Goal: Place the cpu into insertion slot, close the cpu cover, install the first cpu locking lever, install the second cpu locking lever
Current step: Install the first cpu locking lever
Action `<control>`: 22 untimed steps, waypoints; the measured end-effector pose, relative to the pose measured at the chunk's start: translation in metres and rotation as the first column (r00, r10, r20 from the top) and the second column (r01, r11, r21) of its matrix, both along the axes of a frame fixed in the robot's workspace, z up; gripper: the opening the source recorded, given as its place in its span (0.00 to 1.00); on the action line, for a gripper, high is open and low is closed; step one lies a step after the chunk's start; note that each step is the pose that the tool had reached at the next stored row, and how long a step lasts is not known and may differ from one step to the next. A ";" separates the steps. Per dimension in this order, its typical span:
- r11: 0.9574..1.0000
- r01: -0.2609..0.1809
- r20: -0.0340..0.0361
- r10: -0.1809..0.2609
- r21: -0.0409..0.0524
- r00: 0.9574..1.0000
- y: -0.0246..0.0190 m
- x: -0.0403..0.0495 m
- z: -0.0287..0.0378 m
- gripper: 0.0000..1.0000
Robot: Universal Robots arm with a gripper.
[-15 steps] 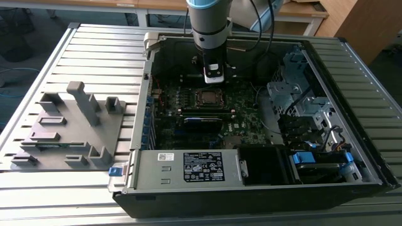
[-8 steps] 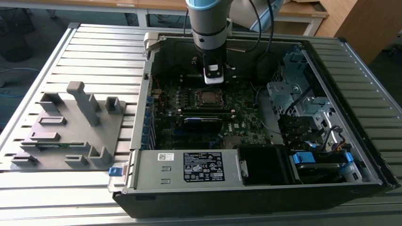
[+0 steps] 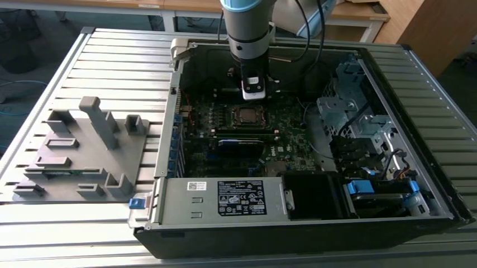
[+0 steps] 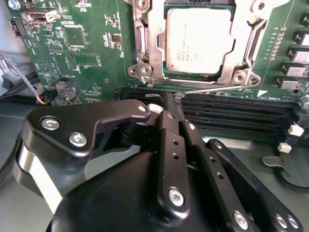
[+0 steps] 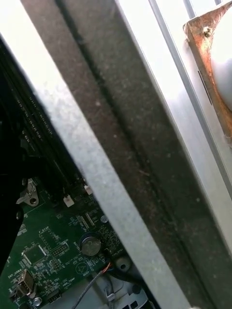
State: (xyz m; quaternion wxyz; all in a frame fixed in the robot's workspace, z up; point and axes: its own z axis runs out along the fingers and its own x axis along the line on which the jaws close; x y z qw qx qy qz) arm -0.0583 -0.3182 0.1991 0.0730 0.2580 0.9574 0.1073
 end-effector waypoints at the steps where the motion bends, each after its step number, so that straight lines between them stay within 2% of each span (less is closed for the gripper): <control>1: 1.000 0.000 0.000 0.000 -0.003 1.000 0.0000 0.0000 0.0000 0.10; 6: 1.000 0.000 0.000 0.000 -0.026 1.000 -0.0001 0.0000 -0.0014 0.10; 8: 0.999 0.000 0.001 0.000 -0.032 1.000 -0.0001 0.0000 -0.0023 0.10; 16: 0.999 0.000 0.002 0.000 -0.043 1.000 -0.0001 0.0000 -0.0046 0.10; 22: 0.999 0.000 0.002 0.000 -0.044 1.000 -0.0001 0.0000 -0.0043 0.10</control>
